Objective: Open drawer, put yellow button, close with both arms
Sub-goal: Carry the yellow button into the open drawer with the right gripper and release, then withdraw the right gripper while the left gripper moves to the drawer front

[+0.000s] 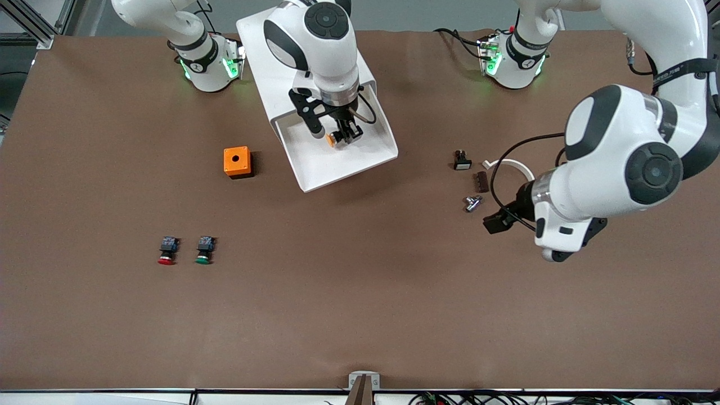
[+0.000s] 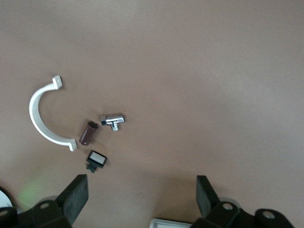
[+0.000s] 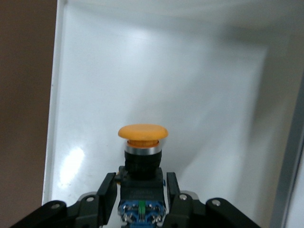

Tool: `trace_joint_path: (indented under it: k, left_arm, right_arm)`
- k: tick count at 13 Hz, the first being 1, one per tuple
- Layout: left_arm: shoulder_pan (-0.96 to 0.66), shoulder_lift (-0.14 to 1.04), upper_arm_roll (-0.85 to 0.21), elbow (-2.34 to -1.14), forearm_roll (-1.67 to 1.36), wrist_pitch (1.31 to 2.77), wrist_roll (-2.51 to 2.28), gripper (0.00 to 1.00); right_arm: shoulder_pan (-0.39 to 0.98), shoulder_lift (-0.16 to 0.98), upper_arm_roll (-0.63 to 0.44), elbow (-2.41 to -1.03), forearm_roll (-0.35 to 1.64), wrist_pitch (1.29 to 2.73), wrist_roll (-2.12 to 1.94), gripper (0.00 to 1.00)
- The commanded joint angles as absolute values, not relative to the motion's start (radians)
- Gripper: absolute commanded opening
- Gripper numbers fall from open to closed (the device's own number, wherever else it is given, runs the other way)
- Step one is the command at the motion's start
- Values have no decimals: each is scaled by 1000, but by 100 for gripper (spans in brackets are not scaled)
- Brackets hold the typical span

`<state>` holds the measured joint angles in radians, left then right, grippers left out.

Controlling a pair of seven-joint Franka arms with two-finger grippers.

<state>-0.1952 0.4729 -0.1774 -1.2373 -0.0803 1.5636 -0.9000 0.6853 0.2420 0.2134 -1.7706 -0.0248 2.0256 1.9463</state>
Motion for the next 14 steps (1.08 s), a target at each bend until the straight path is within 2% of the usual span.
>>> trace_joint_path:
  k: [1,3,7,14]
  left_arm:
    - [-192,440,-231,-1296,-19,1589,-839,100]
    - [-192,442,-271,-1322,0,1646,-839,100]
    - [-234,475,-316,-1368,2,1776,-841,100]
    - [-441,623,-308,-1364,2,1974,-1013,100]
  right_arm:
    - [698,252,203,-1721,-46,2013,1956,100]
    - [681,253,198,-1674,-43,1990,1872,100]
    - [574,252,192,-1536,-44,1797,1400,100]
    - [160,209,192,-1517,-44,1654,561,100]
